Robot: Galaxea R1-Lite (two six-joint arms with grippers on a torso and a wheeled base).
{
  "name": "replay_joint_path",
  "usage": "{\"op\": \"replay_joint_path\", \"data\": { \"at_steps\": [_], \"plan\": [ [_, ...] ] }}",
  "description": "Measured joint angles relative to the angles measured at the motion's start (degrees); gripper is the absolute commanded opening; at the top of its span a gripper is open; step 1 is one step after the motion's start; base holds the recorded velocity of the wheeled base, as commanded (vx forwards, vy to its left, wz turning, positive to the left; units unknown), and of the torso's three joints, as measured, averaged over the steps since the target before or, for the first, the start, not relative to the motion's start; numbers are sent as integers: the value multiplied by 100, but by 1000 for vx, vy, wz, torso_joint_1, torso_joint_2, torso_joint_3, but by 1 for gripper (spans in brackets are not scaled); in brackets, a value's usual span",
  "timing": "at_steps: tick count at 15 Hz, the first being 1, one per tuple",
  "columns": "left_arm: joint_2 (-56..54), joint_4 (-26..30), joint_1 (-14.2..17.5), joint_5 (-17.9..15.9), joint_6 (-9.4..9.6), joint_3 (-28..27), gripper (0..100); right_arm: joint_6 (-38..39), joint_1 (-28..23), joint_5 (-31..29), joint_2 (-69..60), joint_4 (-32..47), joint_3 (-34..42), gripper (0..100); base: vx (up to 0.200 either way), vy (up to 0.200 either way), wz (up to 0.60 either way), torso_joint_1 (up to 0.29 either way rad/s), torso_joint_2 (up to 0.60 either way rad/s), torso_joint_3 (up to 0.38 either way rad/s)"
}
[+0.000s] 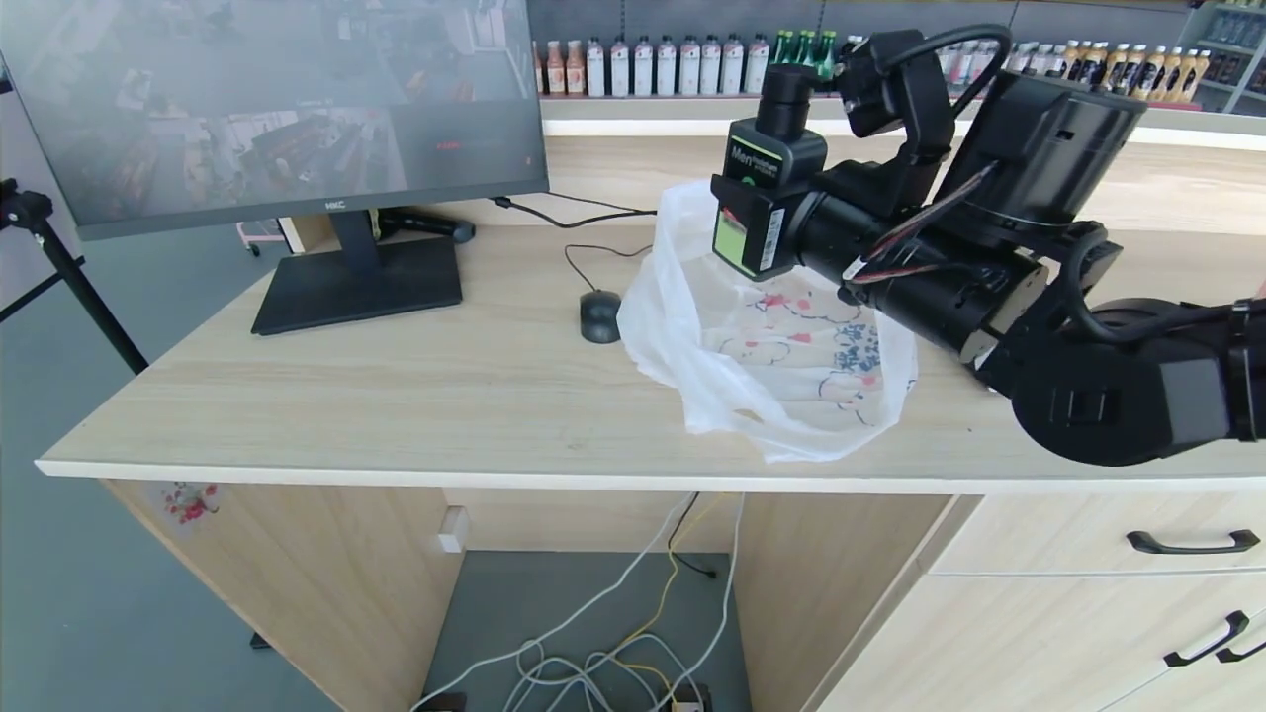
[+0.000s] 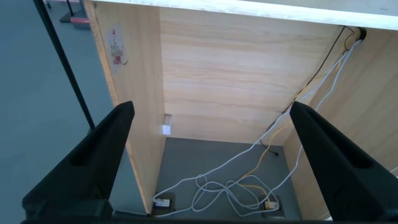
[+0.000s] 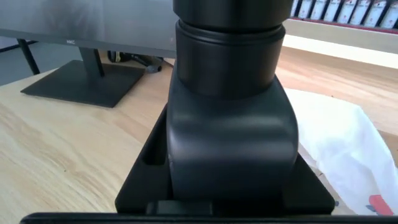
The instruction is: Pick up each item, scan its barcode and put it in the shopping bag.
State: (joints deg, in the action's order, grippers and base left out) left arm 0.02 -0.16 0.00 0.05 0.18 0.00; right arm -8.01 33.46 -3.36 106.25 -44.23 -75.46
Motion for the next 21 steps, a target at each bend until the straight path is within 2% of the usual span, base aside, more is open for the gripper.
{"op": "replay_joint_path", "data": {
  "at_steps": [5, 11, 21],
  "plan": [
    [0, 0, 0, 2, 0, 0, 100, 451, -135, 2, 516, 5, -179, 0, 0, 0, 0, 0, 0, 0],
    [0, 0, 0, 0, -2, 0, 100, 545, -463, 189, 1147, -63, -516, 0, 0, 0, 0, 0, 0, 0],
    [0, 0, 0, 2, -2, 0, 100, 668, -491, 204, 1831, -556, -631, 0, 0, 0, 0, 0, 0, 0]
  ]
}}
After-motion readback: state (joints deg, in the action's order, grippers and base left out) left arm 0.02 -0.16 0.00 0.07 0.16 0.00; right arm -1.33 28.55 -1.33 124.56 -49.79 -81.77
